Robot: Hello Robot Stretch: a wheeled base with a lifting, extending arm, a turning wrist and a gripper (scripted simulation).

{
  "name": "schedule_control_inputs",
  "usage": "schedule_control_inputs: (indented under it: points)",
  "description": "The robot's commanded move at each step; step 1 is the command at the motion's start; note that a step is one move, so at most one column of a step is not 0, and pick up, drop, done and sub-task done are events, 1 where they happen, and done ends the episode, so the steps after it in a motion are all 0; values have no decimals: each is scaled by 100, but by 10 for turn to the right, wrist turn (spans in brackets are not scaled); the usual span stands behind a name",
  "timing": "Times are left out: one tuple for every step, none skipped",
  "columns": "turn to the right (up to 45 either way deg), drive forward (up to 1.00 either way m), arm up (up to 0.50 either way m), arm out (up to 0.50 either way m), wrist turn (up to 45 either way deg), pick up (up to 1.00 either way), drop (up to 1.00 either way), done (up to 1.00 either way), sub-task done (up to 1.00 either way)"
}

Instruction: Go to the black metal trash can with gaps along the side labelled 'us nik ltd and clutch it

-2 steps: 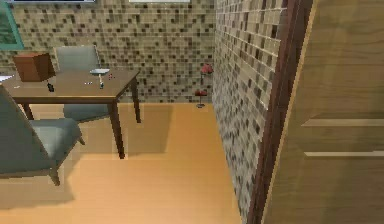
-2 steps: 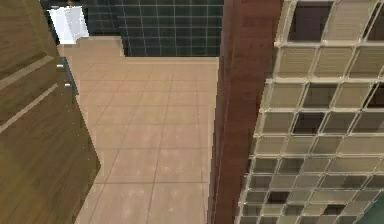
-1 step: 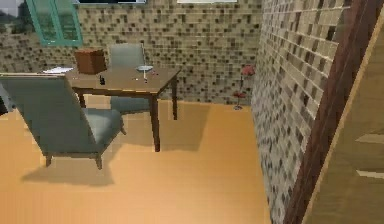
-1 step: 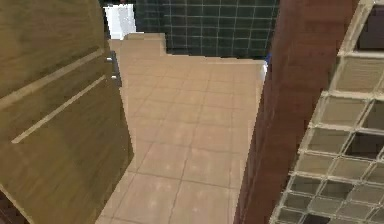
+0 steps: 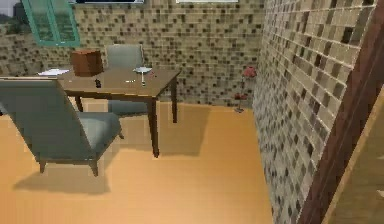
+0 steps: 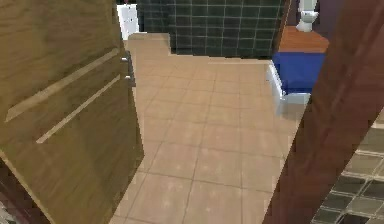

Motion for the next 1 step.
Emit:
schedule_control_inputs:
  points:
    - [450, 0, 0, 0, 0, 0, 0, 0, 0]
